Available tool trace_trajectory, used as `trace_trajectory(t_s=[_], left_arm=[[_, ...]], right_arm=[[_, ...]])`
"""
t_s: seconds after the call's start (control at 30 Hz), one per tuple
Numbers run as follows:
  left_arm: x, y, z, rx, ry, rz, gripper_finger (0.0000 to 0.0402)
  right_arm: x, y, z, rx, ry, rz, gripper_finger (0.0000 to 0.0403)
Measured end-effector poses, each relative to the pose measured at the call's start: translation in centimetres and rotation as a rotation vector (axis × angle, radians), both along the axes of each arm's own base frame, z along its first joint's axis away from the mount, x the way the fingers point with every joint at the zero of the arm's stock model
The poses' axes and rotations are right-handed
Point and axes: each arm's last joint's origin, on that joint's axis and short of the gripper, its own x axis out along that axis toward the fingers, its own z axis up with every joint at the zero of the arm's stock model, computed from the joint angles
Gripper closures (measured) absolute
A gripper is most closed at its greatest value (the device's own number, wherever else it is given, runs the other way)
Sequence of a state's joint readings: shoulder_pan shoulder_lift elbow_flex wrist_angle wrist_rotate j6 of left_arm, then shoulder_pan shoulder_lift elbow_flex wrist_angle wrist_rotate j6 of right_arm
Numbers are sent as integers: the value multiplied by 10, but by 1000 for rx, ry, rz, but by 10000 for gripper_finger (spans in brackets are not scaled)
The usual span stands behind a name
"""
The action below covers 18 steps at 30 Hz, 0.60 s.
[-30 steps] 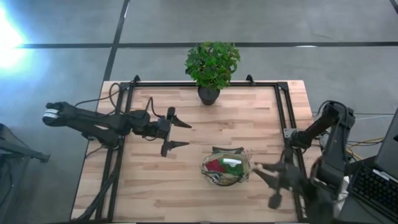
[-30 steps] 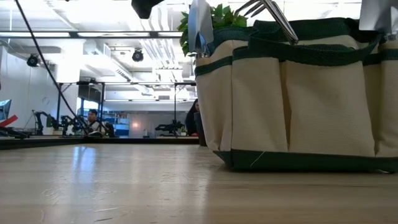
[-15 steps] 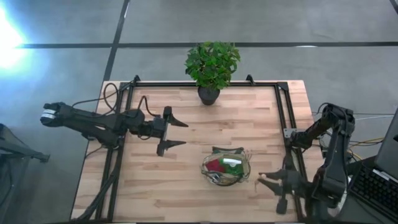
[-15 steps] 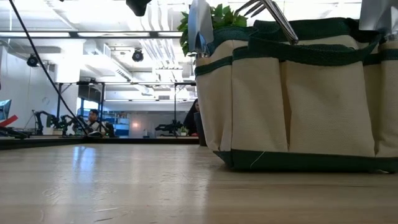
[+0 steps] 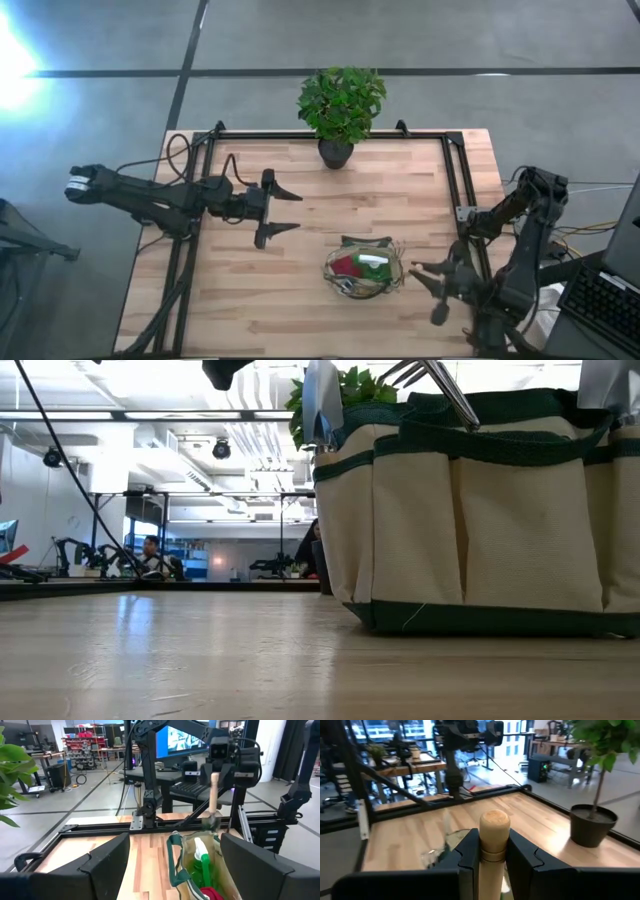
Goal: Pick & Place Garden tools in Gardening bag
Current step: Put the brown trowel into the green gardening bag
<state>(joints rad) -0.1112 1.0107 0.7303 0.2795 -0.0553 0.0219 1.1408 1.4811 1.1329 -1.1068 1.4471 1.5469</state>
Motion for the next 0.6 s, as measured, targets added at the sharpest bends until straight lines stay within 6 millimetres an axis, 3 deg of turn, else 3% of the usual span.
trace_trajectory(t_s=[0.3, 0.6], left_arm=[[0, 0, 0, 1, 0, 16, 87], [0, 1, 0, 1, -1, 37, 87]], right_arm=[[9, -13, -26, -22, 10, -57, 350], [12, -10, -37, 55, -18, -57, 350]])
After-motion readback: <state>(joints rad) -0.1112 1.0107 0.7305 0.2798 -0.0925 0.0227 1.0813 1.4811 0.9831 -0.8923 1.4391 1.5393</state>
